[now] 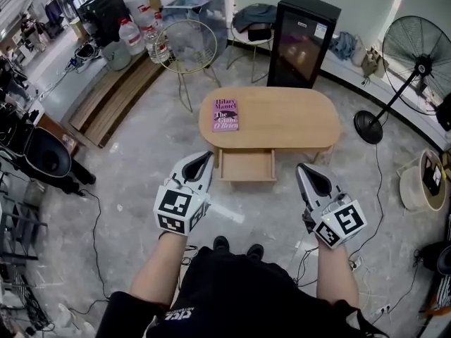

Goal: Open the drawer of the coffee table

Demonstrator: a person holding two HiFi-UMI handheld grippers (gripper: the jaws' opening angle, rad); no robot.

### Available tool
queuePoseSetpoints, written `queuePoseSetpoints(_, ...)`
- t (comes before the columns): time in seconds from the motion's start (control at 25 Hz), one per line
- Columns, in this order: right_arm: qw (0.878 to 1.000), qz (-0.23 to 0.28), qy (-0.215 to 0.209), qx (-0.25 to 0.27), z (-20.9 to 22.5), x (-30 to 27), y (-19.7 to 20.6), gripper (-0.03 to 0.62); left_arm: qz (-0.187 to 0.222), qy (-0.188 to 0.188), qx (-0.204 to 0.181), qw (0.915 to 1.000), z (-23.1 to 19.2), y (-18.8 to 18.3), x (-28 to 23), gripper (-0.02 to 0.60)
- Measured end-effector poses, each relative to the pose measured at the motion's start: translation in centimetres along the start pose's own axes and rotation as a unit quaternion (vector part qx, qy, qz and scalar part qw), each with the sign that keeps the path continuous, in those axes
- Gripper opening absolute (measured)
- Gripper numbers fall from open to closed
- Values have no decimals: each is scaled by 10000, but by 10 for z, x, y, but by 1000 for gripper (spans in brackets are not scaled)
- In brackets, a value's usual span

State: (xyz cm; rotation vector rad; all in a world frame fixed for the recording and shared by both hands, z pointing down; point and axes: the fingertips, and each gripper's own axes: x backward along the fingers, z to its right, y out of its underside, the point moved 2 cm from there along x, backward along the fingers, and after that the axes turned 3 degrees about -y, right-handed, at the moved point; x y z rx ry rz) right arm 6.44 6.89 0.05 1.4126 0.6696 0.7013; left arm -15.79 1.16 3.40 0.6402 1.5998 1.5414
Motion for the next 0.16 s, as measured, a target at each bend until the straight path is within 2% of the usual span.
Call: queuePoseSetpoints(0.16,10000,-2,5,-9,-3,6,7,3,-5,11,38,10000,3,7,3,2)
